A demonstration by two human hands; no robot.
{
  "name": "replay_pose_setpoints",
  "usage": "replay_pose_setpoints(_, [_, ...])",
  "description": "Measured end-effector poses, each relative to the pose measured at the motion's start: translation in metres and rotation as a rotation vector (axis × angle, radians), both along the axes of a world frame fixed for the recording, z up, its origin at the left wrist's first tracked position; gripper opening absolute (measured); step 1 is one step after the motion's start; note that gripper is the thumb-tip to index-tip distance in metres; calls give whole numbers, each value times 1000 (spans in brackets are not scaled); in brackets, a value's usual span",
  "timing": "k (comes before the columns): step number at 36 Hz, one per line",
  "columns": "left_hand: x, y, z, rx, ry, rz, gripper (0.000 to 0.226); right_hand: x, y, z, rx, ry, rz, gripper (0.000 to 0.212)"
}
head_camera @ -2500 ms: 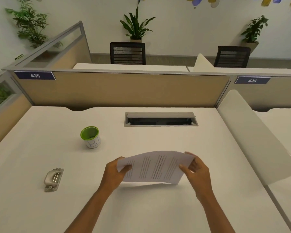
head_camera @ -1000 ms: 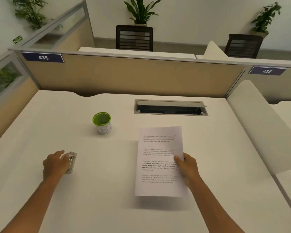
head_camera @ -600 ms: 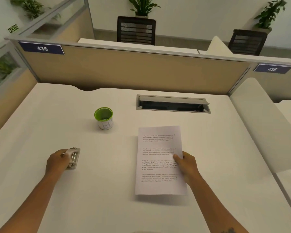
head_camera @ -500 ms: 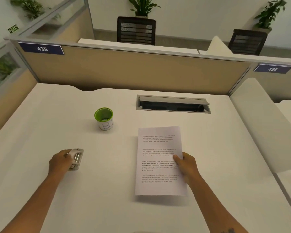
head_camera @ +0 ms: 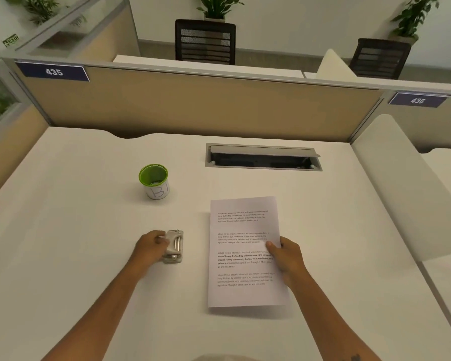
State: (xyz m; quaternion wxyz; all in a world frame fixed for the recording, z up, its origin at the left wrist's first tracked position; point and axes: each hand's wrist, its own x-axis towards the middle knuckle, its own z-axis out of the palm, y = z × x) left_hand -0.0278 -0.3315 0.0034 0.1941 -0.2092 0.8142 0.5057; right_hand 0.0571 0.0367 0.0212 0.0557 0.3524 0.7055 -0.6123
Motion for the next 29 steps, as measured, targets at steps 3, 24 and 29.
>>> replay_pose_setpoints(3, [6,26,0,72,-8,-22,33,2,2,-1,-11,2,-10,13])
replay_pose_setpoints(24, [25,100,8,149,-41,-131,34,7,27,-21,-24,-9,-14,23])
replay_pose_setpoints(29, [26,102,10,140,-38,-121,35,6,26,-23,-26,-7,1,23])
